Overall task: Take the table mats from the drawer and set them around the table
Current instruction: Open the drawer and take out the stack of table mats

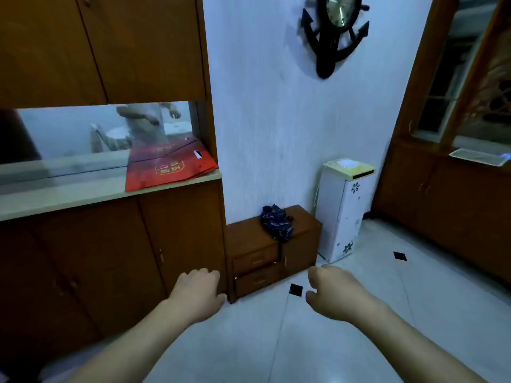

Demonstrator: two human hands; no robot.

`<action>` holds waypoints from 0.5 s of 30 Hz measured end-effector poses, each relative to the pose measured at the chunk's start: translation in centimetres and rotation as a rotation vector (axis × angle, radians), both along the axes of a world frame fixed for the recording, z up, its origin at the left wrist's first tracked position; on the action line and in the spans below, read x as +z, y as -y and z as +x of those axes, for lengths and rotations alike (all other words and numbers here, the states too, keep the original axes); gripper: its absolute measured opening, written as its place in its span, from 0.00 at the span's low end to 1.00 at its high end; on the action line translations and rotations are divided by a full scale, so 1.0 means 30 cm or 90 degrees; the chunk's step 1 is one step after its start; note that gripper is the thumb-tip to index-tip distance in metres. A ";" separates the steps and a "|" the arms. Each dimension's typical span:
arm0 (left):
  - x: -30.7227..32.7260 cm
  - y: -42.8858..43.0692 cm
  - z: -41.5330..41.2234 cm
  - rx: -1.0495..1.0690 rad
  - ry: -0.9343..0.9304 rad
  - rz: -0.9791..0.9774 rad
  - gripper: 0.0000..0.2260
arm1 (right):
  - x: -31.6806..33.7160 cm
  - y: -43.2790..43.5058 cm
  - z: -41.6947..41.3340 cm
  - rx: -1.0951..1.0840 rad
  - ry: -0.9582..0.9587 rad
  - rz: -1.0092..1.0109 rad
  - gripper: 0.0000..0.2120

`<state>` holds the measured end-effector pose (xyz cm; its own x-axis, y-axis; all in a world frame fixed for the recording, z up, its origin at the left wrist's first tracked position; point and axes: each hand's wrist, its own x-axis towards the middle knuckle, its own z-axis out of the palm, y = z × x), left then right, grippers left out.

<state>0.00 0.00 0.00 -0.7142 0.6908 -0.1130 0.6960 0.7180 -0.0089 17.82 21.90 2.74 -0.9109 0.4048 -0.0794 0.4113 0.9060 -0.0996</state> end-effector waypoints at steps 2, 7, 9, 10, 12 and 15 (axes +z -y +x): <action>-0.004 -0.014 -0.009 0.000 -0.001 -0.005 0.16 | -0.006 -0.013 -0.009 -0.006 -0.007 0.010 0.09; -0.035 -0.092 -0.153 -0.004 0.008 -0.006 0.15 | -0.067 -0.104 -0.184 0.010 -0.003 -0.007 0.10; -0.048 -0.129 -0.240 -0.002 0.005 -0.003 0.15 | -0.093 -0.143 -0.277 0.014 -0.010 0.001 0.11; -0.058 -0.152 -0.288 -0.005 0.006 -0.003 0.15 | -0.106 -0.163 -0.329 0.015 -0.009 0.003 0.11; -0.071 -0.200 -0.381 -0.013 0.011 -0.003 0.14 | -0.122 -0.193 -0.430 0.014 -0.008 0.001 0.12; -0.099 -0.291 -0.553 -0.025 0.012 0.010 0.14 | -0.151 -0.264 -0.607 0.009 -0.001 -0.004 0.12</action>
